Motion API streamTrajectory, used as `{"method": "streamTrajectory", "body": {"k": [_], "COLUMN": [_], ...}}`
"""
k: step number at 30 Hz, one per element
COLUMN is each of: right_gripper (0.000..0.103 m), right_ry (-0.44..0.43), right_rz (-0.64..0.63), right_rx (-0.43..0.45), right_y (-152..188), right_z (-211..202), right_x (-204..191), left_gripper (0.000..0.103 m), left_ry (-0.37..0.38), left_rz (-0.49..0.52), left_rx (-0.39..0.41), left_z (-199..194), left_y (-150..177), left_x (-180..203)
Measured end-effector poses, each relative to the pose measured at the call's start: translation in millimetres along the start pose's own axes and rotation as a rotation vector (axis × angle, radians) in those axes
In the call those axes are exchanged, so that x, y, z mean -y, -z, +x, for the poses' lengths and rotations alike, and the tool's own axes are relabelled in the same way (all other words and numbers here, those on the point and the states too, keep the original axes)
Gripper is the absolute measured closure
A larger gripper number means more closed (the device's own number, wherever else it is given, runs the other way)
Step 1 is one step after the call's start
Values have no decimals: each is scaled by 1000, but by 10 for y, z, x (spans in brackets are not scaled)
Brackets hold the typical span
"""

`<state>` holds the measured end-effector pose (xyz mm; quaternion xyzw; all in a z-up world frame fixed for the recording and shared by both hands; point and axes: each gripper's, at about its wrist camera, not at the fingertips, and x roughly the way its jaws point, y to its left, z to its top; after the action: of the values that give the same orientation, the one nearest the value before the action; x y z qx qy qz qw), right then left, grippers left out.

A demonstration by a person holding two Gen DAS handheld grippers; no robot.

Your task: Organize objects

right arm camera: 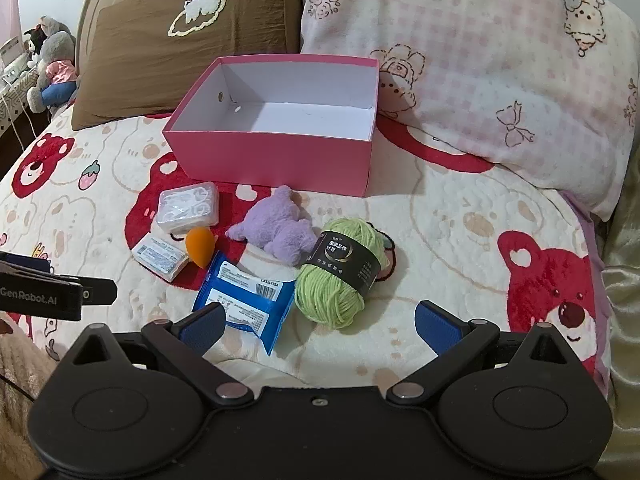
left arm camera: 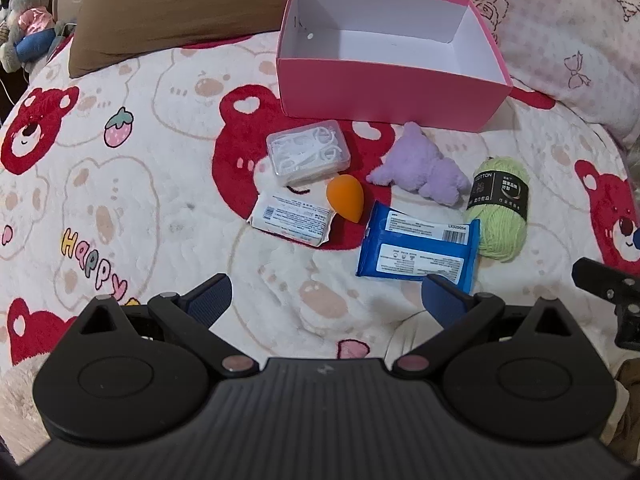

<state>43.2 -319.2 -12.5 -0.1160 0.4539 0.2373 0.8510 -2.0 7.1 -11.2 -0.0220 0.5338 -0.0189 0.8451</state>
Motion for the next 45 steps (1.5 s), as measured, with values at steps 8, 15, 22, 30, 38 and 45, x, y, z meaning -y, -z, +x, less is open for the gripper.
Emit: {"method": "streamTrajectory", "body": {"k": [8, 15, 22, 30, 38, 45], "right_gripper": [1, 1, 1, 1, 1, 1], "right_ry": [3, -1, -2, 0, 6, 8], "right_rz": [7, 25, 20, 14, 7, 6], "right_rx": [-6, -33, -36, -39, -39, -37], "right_y": [2, 26, 28, 24, 30, 36], "right_z": [29, 136, 156, 161, 169, 166], "right_x": [11, 41, 30, 17, 4, 2], "left_gripper": [0, 0, 0, 0, 0, 0], "left_ry": [-7, -21, -17, -16, -15, -14], "left_rz": [-48, -55, -54, -57, -59, -58], "left_rx": [-8, -24, -29, -30, -30, -28], "left_z": [30, 86, 89, 86, 88, 89], "left_y": [7, 17, 17, 24, 28, 30], "left_x": [-64, -74, -59, -36, -25, -13]}}
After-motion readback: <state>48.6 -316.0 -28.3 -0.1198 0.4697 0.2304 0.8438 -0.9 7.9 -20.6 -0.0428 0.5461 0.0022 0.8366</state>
